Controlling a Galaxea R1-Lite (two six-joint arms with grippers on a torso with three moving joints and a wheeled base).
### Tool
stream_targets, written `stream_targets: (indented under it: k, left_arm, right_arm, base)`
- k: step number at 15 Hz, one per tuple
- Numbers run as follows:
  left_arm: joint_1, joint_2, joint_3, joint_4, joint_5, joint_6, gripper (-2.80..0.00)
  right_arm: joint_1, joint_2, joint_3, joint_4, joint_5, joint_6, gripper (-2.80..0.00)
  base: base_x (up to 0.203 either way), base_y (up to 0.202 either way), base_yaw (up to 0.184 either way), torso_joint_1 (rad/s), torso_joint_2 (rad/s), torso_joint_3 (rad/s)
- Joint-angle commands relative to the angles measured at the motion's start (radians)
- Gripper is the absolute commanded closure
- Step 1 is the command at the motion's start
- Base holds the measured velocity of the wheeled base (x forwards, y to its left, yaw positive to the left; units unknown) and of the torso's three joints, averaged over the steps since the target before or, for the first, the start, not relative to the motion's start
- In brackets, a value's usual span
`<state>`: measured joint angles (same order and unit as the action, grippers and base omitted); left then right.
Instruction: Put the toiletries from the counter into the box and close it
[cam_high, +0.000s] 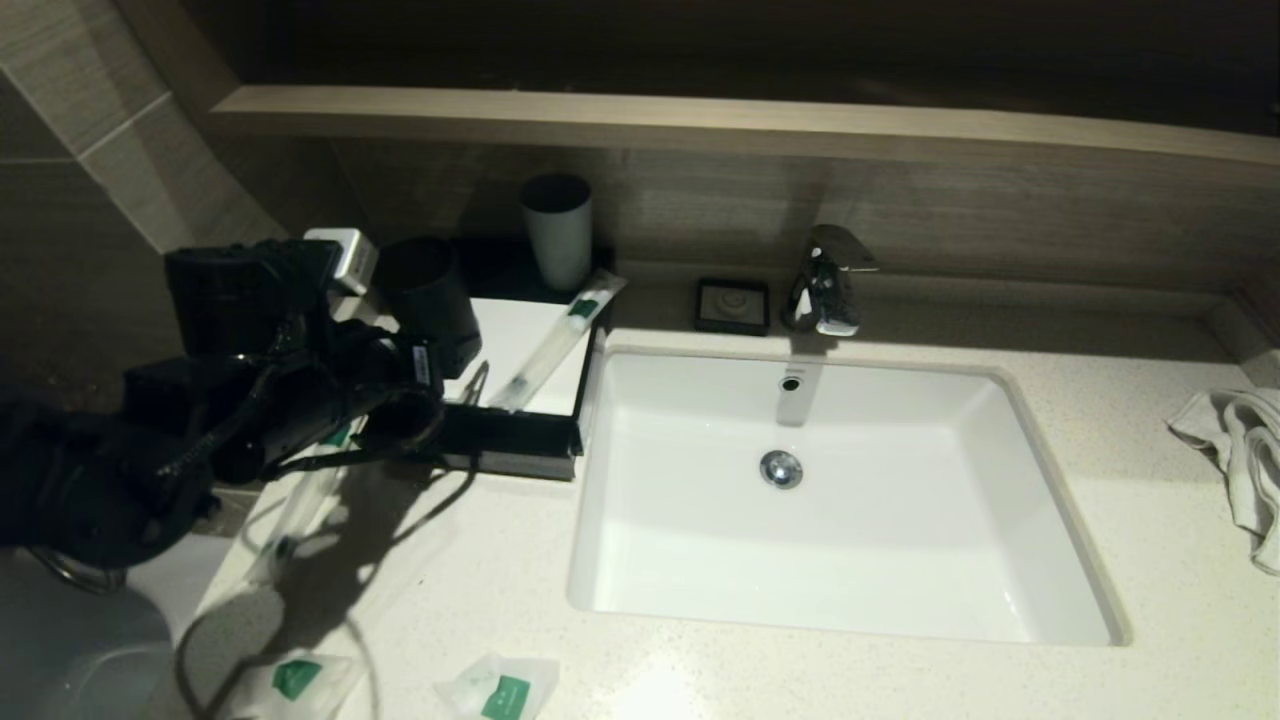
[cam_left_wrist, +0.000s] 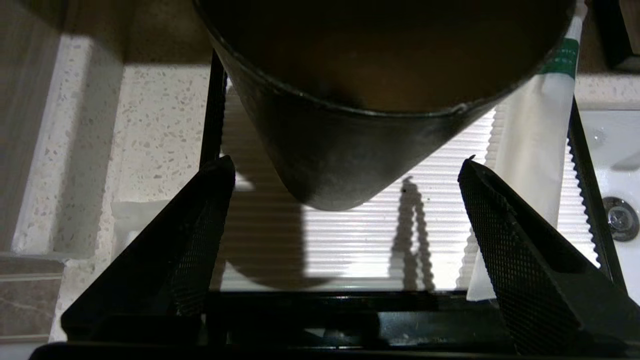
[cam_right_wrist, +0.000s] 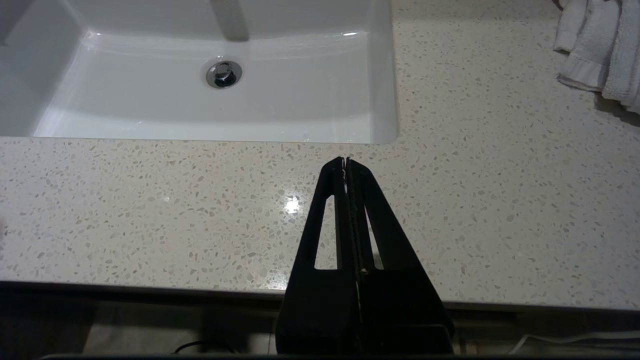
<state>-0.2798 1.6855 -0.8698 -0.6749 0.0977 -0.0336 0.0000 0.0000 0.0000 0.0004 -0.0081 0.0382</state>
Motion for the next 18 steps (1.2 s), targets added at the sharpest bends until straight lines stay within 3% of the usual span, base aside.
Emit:
stream_targets:
  k: [1, 18]
  left_arm:
    - [-0.001, 0.019, -0.004, -0.008, 0.001, 0.0, -2.8]
    - [-0.013, 0.089, -0.078, -0.021, 0.004, 0.003, -2.8]
  right_arm:
    - [0.0, 0.0, 0.001, 0.0, 0.0, 0.0, 0.0]
    - [0.0, 0.0, 0.002, 0.0, 0.0, 0.0, 0.0]
  base:
    - [0.0, 0.0, 0.0, 0.0, 0.0, 0.0]
    - [0.0, 0.0, 0.0, 0.0, 0.0, 0.0]
